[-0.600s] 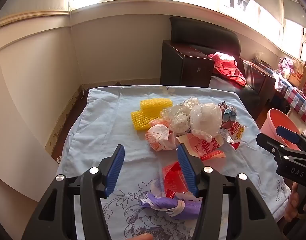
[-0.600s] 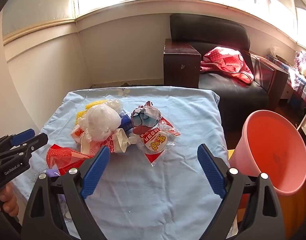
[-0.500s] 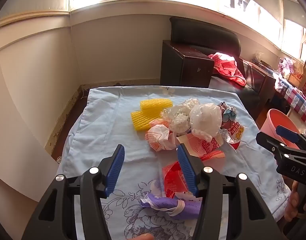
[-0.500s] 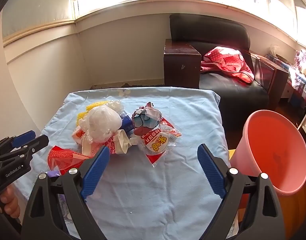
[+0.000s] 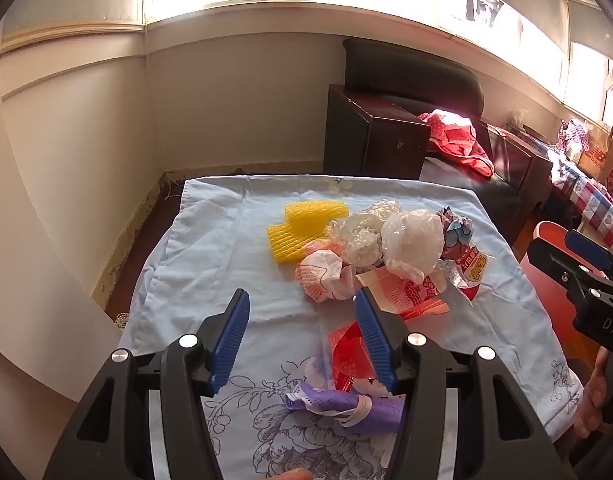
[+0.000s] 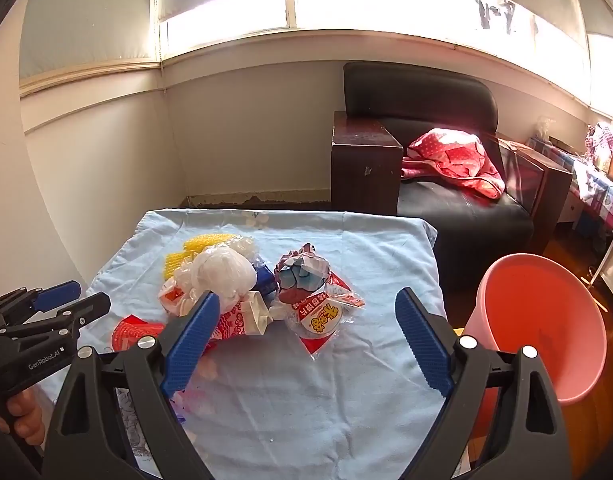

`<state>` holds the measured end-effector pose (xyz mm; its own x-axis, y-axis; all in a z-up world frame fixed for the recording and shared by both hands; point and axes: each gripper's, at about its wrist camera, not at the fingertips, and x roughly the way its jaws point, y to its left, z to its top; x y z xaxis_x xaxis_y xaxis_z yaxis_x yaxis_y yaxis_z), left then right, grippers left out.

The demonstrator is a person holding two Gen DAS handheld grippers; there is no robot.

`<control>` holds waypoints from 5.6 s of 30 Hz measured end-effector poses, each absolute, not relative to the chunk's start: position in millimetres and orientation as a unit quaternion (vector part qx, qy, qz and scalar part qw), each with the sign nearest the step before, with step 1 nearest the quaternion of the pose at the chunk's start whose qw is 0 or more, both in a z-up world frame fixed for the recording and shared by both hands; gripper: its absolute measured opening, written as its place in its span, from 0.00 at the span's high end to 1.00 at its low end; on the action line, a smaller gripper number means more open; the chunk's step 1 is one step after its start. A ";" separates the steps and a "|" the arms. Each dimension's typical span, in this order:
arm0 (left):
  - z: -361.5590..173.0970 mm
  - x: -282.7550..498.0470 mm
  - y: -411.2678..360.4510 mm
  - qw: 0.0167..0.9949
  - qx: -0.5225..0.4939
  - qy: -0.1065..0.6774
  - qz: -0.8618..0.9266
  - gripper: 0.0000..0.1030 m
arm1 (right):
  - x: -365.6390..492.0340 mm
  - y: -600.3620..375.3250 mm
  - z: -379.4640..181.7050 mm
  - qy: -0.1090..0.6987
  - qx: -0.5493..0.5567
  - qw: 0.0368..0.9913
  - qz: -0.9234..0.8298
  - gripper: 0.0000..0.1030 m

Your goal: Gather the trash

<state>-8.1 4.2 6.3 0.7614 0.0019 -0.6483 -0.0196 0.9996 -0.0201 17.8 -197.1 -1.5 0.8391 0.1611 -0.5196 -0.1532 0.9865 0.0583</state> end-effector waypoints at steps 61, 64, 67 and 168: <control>22.0 -42.2 11.2 0.949 -0.021 0.314 -0.031 0.47 | -7.1 -208.9 5.7 0.243 0.016 0.968 0.066 0.13; 20.5 -44.6 13.1 0.946 -0.025 0.319 -0.044 0.47 | -6.6 -210.1 3.9 0.246 0.018 0.967 0.066 0.13; 17.4 -46.5 12.1 0.944 -0.024 0.323 -0.056 0.47 | -6.3 -210.9 1.7 0.248 0.019 0.966 0.066 0.13; 17.2 53.6 -292.0 0.905 0.077 0.312 -0.277 0.99 | 3.2 -418.9 -66.3 0.349 0.177 0.920 -0.022 0.97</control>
